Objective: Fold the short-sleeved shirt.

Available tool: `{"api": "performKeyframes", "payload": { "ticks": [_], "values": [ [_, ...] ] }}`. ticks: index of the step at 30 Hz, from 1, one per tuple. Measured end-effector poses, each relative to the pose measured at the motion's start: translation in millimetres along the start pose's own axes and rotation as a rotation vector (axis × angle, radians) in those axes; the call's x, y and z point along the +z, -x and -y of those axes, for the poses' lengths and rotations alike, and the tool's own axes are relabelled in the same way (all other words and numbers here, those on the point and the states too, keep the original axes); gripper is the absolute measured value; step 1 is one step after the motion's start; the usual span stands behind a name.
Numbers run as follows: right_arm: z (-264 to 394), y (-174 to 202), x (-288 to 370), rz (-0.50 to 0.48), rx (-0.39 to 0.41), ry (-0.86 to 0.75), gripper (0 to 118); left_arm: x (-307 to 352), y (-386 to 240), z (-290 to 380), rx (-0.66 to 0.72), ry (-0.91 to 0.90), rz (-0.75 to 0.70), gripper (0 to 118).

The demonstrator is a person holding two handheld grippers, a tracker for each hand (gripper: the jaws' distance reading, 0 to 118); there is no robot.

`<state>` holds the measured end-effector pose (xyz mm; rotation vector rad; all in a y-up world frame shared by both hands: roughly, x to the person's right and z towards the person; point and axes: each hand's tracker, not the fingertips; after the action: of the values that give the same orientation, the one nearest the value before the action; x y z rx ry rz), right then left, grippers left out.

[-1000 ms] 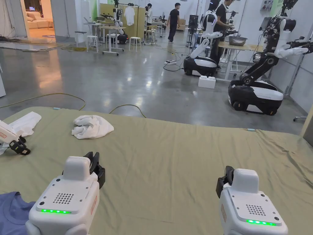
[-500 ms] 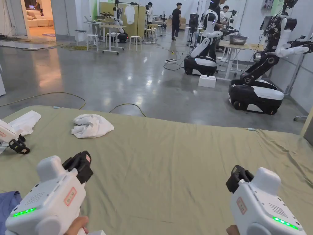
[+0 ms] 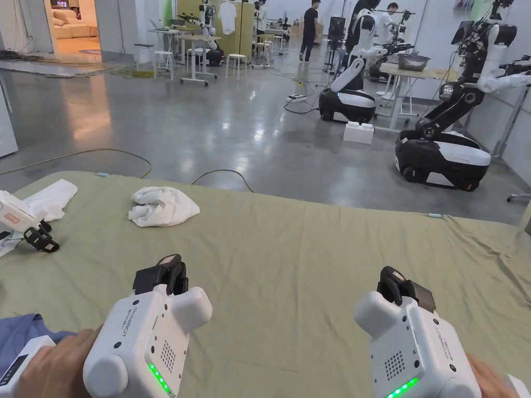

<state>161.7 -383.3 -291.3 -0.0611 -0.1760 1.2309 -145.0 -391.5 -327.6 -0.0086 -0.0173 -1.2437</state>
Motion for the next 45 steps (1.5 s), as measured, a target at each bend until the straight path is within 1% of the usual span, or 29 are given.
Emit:
{"api": "performKeyframes", "payload": {
  "ticks": [1,2,4,5,7,10,11,12,13,15,17,18,20,24,27,31,34,41,45],
  "values": [
    [-1,-1,2,-0.003,-0.019,0.008,0,0,0,0,0.027,0.002,0.012,14],
    [-2,-2,5,-0.005,-0.047,0.013,0,0,1,4,0.082,0.006,0.031,14],
    [-6,-8,13,-0.017,-0.114,0.014,0,0,5,4,0.264,0.025,0.058,14],
    [-8,-8,15,-0.023,-0.171,0.027,0,0,8,5,0.379,0.038,0.069,14],
    [-10,-16,16,-0.068,-0.362,0.066,0,-1,11,8,0.597,0.069,0.091,14],
    [-10,-24,15,-0.112,-0.718,0.145,0,0,18,16,0.984,0.086,0.125,14],
    [0,-19,1,-0.119,-0.846,0.185,0,0,20,21,1.128,0.096,0.135,14],
    [3,-20,0,-0.121,-0.953,0.213,0,0,21,25,1.236,0.107,0.141,14],
    [6,-21,0,-0.117,-1.043,0.235,0,0,22,28,1.335,0.102,0.151,14],
    [15,-17,-2,-0.122,-1.196,0.261,0,2,23,35,1.493,0.081,0.152,14],
    [19,-19,-1,-0.116,-1.305,0.271,0,4,25,41,1.582,0.061,0.142,14],
    [21,-18,0,-0.109,-1.336,0.264,0,9,27,37,1.579,0.054,0.129,14],
    [22,-19,2,-0.071,-1.362,0.276,0,12,30,38,1.551,0.047,0.120,14],
    [19,-23,2,-0.056,-1.363,0.279,0,11,37,43,1.452,0.060,0.109,14],
    [12,-23,1,-0.065,-1.314,0.274,0,21,45,41,1.371,0.104,0.106,14],
    [3,-18,2,-0.088,-1.270,0.260,0,24,51,68,1.316,0.184,0.129,14],
    [-2,-11,0,-0.106,-1.247,0.260,0,25,52,109,1.332,0.263,0.166,14],
    [-13,8,-2,-0.160,-1.203,0.271,0,60,62,207,1.378,0.507,0.166,14],
    [-17,17,-5,-0.191,-1.201,0.286,0,56,58,274,1.364,0.712,0.247,14]
  ]
}}
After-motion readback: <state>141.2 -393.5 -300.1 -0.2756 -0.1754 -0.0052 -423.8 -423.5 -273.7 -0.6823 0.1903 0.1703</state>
